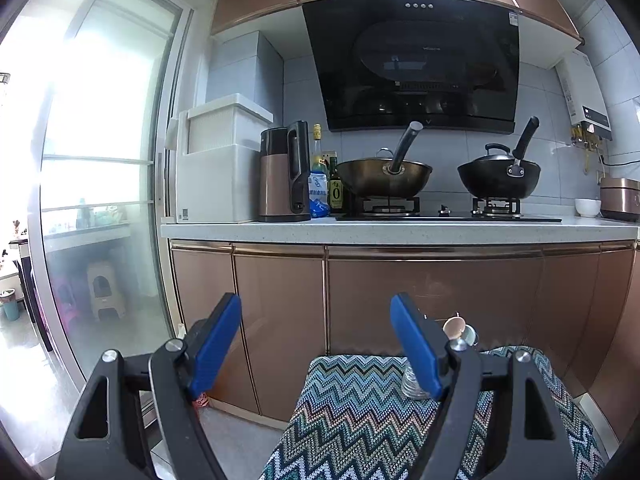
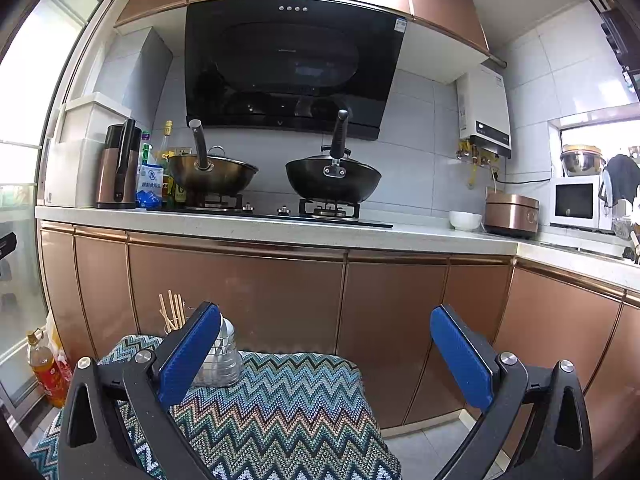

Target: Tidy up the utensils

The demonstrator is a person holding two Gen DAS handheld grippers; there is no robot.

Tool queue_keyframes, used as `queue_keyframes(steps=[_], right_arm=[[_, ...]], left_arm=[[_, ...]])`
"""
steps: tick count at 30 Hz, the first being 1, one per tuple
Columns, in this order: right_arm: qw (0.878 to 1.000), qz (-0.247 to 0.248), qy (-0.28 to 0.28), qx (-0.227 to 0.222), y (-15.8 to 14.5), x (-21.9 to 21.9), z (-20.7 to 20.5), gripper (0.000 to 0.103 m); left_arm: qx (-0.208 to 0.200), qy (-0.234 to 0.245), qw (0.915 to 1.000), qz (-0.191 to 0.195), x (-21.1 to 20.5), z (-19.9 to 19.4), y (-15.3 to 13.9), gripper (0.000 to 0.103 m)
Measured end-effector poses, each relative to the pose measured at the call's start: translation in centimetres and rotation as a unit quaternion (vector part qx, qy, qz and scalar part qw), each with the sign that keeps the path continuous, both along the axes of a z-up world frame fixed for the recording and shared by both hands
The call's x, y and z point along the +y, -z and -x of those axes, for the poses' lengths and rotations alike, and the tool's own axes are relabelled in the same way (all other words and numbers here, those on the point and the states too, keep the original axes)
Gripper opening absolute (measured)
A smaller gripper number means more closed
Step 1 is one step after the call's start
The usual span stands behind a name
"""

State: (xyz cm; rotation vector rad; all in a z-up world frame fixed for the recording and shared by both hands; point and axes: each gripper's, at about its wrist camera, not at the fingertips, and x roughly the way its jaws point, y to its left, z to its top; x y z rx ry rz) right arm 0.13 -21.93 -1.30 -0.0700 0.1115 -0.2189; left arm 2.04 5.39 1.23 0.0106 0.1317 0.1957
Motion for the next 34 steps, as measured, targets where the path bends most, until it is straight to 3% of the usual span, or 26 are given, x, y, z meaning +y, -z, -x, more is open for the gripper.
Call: queue_keyframes(steps=[34], right_arm=[[1.000, 0.006, -0.005, -0.009, -0.48, 0.29, 0.71, 0.103]], left_arm=[[-0.012, 0.008, 0.9999, -0.003, -0.54, 0.99, -0.45, 0.076]])
